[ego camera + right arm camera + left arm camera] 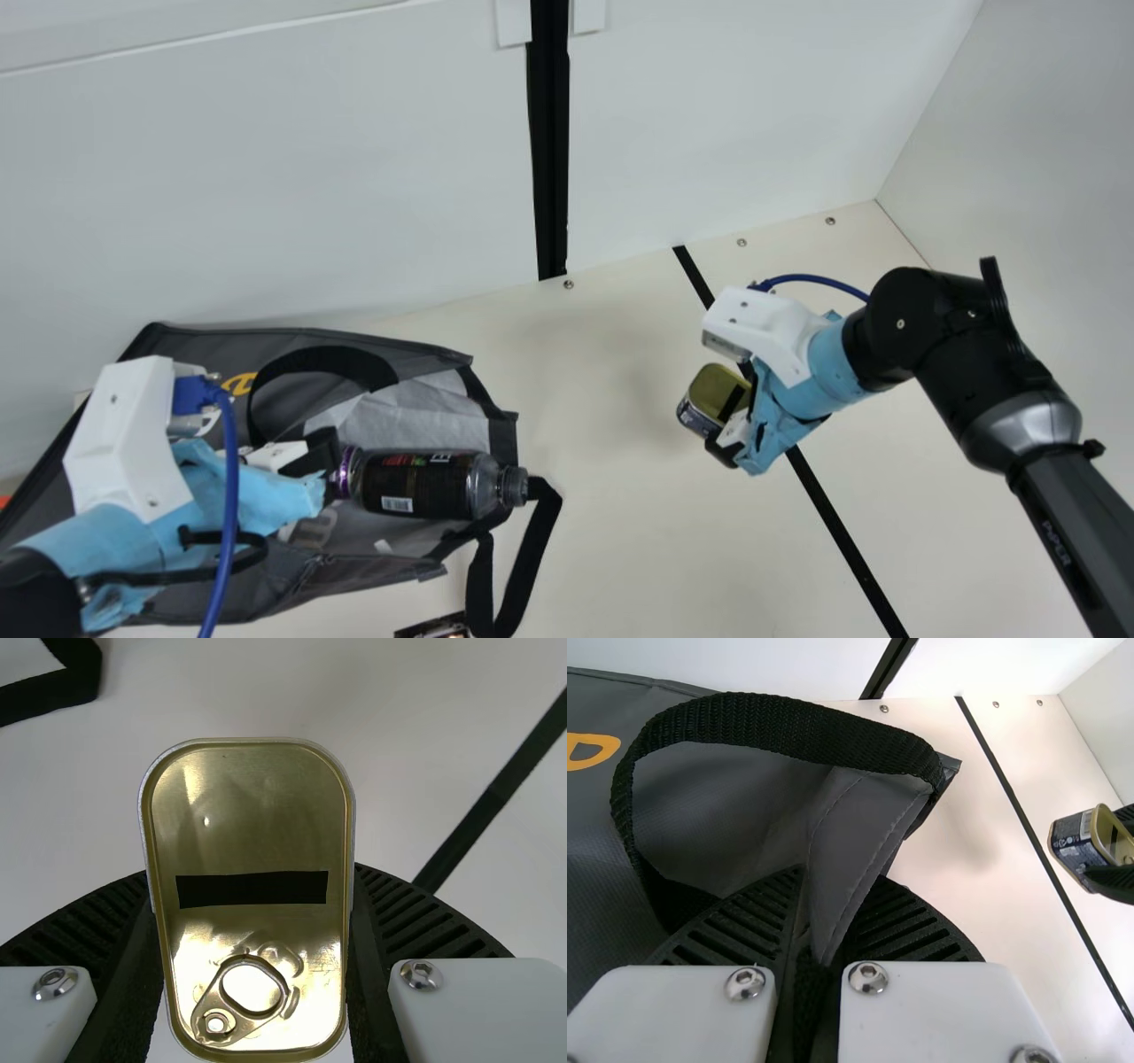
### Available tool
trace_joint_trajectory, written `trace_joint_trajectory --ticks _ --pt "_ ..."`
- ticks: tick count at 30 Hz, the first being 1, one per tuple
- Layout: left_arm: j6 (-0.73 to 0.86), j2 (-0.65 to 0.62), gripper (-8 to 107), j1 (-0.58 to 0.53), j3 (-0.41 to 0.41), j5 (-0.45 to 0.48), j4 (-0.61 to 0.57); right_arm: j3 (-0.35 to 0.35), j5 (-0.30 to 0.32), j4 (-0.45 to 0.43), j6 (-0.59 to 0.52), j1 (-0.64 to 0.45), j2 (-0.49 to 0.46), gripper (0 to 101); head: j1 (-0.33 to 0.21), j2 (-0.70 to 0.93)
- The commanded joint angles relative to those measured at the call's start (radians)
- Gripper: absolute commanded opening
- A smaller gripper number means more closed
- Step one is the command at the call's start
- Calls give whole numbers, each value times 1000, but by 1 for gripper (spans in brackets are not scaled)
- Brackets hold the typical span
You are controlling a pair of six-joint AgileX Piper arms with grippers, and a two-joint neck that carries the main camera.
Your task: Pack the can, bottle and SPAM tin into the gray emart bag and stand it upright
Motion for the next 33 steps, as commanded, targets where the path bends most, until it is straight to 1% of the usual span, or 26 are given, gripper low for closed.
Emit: trace_joint_trajectory --ticks 1,18,33 --pt "0 0 -8 0 0 0 0 5 3 4 -1 14 -8 0 -23 -2" --pt "0 0 -8 0 0 0 0 80 16 43 3 136 -81 0 -23 -2" --pt "0 0 -8 0 0 0 0 117 -1 100 8 239 -95 0 -23 -2"
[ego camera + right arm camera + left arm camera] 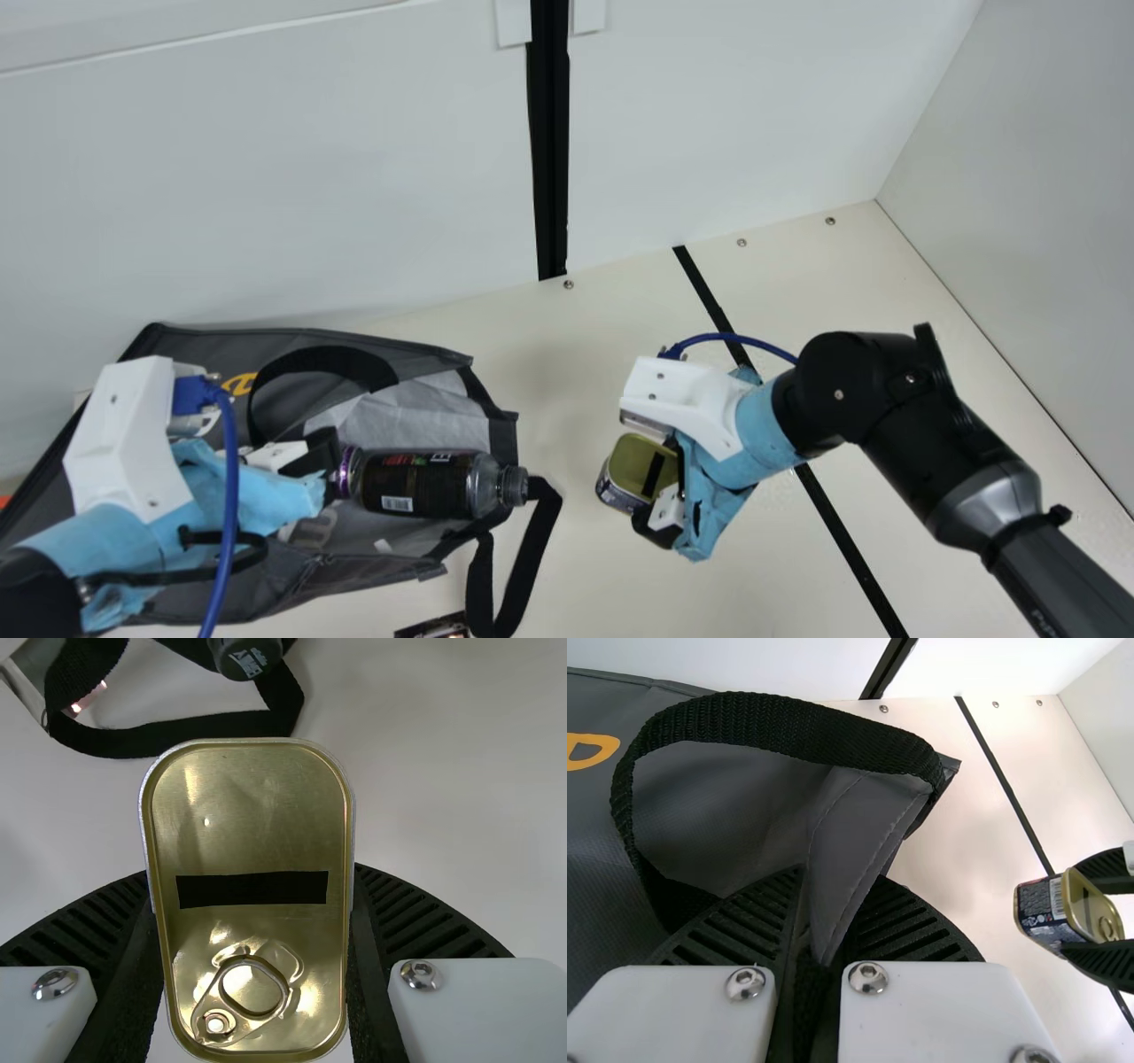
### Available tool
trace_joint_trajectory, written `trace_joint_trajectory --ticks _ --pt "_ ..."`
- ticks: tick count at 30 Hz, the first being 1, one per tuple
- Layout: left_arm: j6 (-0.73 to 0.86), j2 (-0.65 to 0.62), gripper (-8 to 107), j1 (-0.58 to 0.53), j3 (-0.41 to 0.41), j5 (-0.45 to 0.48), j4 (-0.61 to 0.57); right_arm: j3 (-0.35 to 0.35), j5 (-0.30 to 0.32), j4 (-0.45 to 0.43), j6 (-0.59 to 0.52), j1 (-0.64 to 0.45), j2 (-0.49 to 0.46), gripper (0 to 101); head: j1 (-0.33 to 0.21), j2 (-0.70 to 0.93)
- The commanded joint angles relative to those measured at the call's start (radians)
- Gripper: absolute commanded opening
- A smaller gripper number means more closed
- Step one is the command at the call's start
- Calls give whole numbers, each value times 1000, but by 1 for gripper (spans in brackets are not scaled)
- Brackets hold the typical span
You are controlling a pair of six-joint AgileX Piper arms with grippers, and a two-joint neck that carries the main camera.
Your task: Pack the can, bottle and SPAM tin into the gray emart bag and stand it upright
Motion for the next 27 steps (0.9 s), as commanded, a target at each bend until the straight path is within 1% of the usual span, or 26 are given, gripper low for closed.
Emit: trace_joint_trajectory --ticks 1,9,20,27 --pt "0 0 -8 0 0 0 0 3 -3 9 0 13 1 0 -23 -2" --pt "0 0 -8 0 0 0 0 19 -33 71 -14 59 7 0 -23 -2" --pt "0 0 -8 0 0 0 0 43 -100 245 -82 84 17 0 -23 -2" --pt "0 0 -8 0 0 0 0 54 -136 329 -132 102 37 0 -23 -2"
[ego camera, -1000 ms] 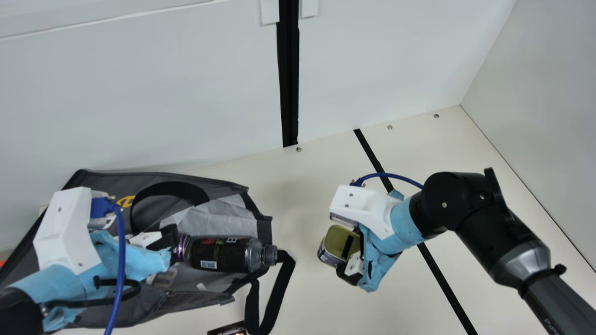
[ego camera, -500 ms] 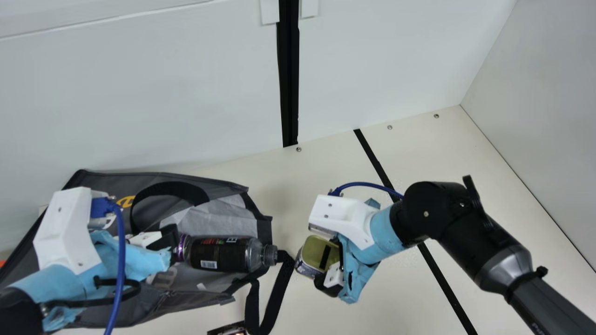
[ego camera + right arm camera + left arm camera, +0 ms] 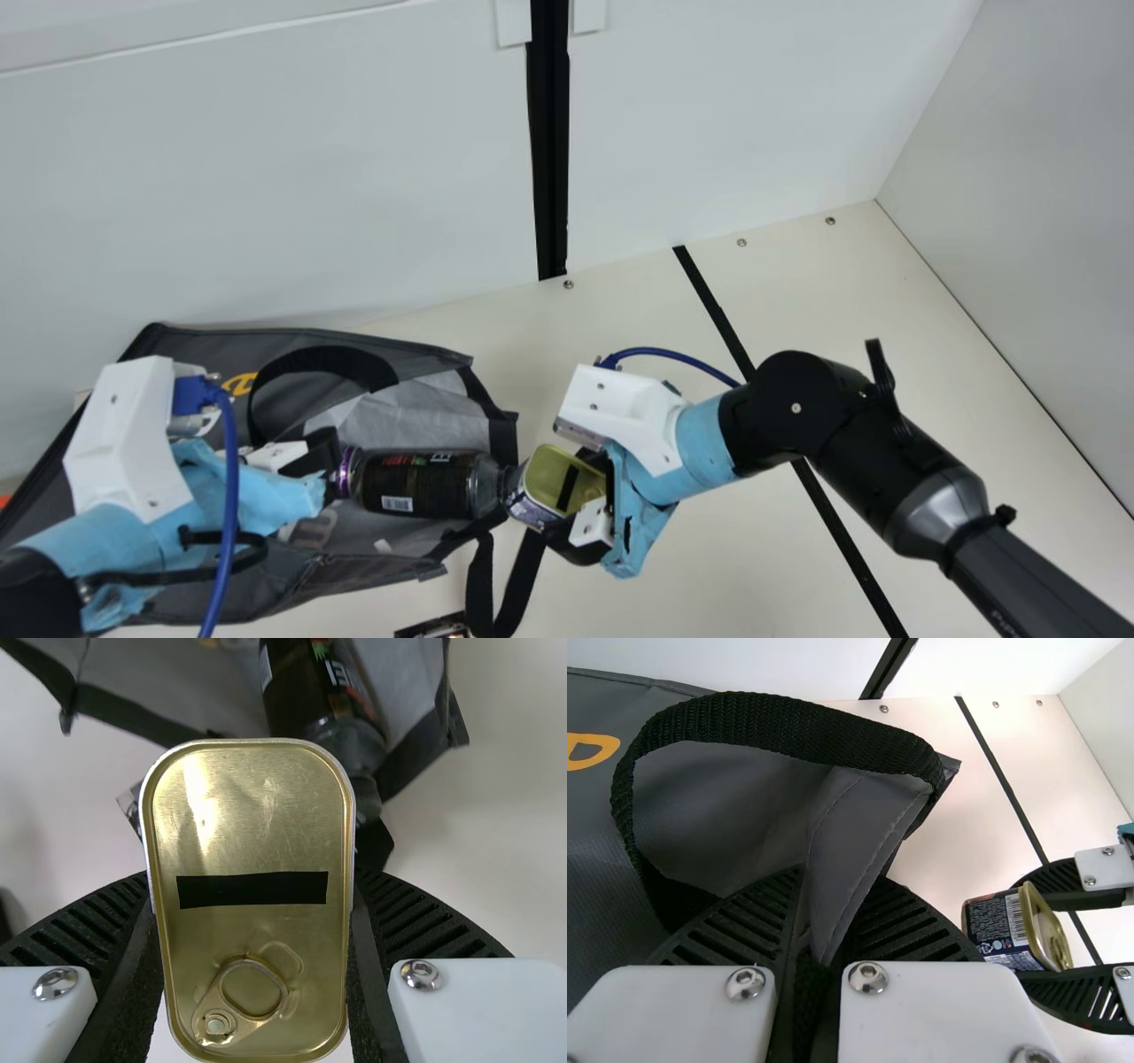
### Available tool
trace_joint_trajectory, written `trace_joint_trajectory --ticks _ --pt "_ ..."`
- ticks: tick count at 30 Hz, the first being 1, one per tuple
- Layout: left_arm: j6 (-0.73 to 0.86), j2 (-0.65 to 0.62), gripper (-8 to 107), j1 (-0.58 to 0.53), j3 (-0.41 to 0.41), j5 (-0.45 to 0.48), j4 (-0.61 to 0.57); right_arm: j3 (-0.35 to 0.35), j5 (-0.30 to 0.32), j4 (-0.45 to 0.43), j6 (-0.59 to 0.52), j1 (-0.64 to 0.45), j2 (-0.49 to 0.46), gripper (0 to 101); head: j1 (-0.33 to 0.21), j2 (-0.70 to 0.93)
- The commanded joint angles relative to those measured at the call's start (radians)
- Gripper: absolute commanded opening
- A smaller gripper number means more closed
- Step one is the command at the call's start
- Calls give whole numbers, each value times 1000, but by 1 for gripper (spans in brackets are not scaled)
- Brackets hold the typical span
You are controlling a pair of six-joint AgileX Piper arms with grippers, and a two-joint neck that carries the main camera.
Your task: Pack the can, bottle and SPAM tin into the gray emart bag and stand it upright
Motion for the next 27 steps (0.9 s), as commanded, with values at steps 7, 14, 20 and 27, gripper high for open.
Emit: trace_joint_trajectory --ticks 7,14,20,27 --pt "0 0 -8 0 0 0 0 -3 -39 88 -44 35 37 0 -23 -2" --pt "0 0 -8 0 0 0 0 -22 -73 169 -85 75 78 0 -23 -2" --pt "0 0 -8 0 0 0 0 -46 -106 230 -116 111 114 0 -23 -2" --pt "0 0 -8 0 0 0 0 -82 -141 282 -139 146 156 0 -23 -2"
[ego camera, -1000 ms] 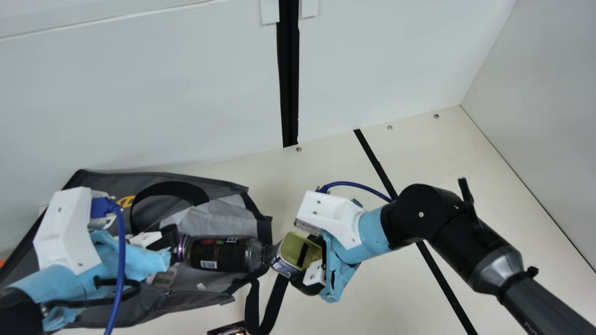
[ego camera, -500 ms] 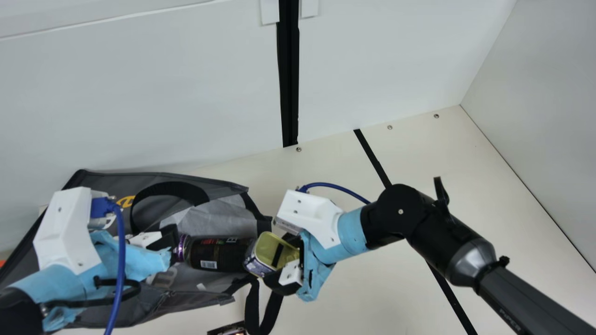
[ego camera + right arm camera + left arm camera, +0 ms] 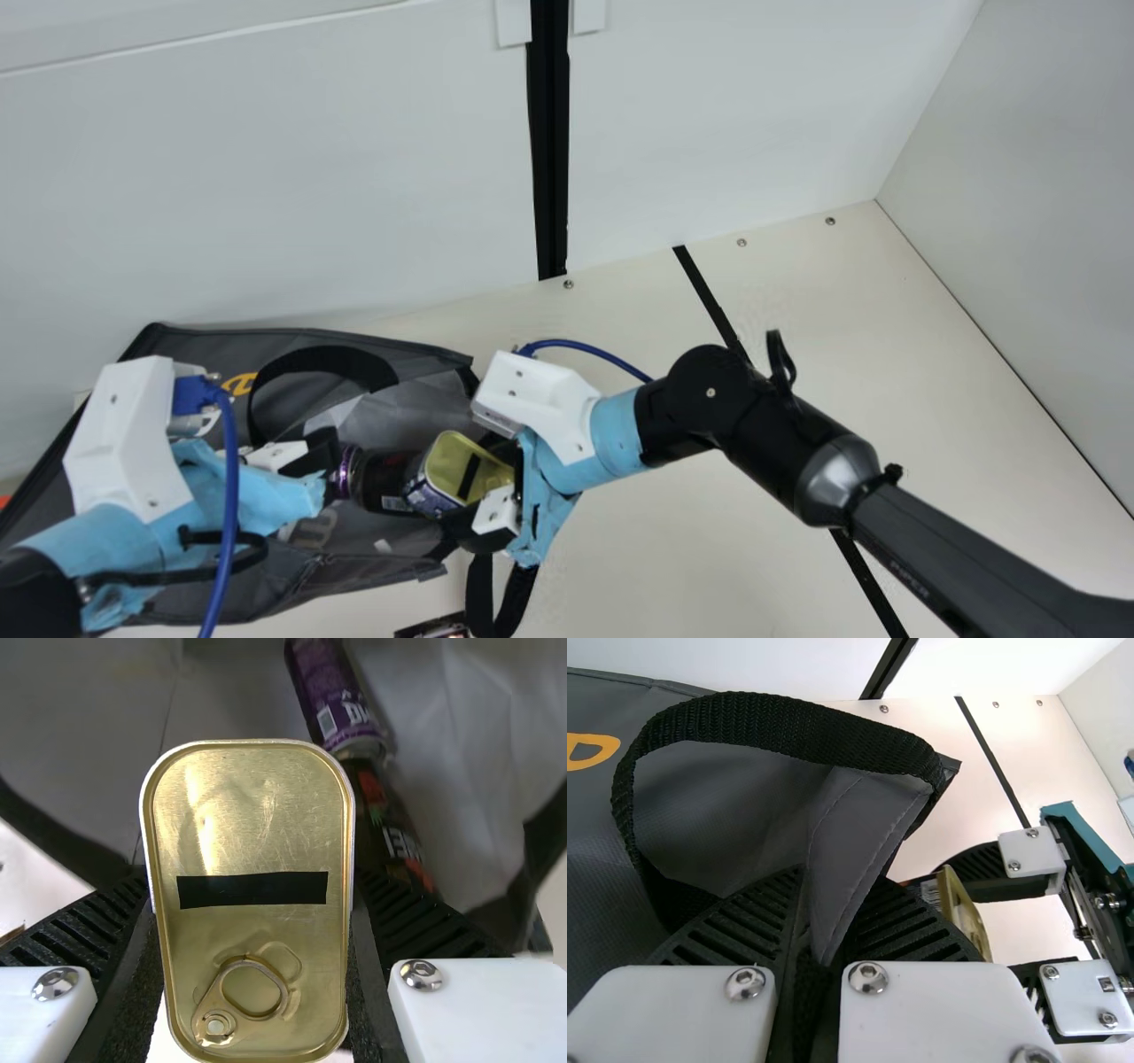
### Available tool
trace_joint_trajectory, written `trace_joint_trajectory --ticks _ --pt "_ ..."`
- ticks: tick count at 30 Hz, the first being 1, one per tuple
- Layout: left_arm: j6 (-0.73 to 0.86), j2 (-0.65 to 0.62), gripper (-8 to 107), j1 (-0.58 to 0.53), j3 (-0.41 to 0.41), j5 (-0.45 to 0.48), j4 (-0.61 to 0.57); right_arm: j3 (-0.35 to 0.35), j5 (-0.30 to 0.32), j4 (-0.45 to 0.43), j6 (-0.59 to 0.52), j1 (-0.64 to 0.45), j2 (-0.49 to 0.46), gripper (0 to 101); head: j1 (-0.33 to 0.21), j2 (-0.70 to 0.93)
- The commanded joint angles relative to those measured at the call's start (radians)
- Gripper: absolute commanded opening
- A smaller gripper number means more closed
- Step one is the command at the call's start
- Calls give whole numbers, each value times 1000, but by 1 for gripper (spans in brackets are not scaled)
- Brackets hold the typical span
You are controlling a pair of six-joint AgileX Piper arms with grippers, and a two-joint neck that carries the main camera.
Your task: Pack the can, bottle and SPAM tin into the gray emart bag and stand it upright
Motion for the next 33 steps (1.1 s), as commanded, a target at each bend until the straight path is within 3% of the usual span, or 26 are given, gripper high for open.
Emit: trace_joint_trajectory --ticks 1,33 --pt "0 0 -8 0 0 0 0 -10 -7 13 -3 6 11 0 -23 -2" --pt "0 0 -8 0 0 0 0 -190 -136 139 -4 157 230 0 -23 -2"
